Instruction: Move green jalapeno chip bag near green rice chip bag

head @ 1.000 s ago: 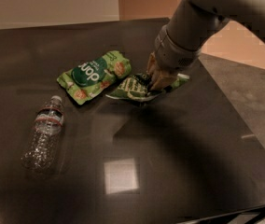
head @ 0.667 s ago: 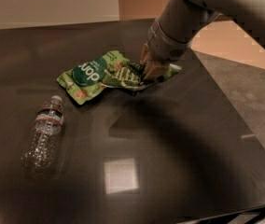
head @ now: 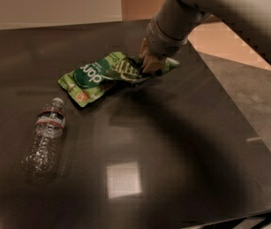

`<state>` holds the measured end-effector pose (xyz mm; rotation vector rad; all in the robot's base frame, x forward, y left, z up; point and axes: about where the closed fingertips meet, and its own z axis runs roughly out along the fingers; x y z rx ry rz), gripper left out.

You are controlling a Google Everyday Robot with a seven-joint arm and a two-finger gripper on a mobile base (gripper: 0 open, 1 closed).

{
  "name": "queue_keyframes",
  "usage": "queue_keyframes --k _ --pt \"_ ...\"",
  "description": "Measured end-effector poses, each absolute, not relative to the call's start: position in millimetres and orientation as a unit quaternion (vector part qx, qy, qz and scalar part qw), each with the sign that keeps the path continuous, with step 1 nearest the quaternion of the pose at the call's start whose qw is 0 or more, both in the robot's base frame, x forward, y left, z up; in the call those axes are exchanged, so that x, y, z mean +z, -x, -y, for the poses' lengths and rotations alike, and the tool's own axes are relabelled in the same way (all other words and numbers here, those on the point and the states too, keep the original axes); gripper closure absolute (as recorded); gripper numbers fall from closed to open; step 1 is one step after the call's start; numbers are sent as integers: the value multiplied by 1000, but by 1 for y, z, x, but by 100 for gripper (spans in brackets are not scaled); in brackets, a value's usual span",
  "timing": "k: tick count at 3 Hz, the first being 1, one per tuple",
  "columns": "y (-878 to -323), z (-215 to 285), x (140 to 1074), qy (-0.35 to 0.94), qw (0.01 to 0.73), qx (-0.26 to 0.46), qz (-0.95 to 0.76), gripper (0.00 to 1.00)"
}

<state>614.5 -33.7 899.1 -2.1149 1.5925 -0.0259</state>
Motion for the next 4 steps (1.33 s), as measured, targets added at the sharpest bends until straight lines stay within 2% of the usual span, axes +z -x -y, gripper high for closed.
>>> queue_keyframes --k 2,3,4 --pt "-625 29 890 771 248 -10 -587 12" --pt "-624 28 889 771 247 -10 -586 0" --pt "-624 28 889 771 247 -10 -586 0"
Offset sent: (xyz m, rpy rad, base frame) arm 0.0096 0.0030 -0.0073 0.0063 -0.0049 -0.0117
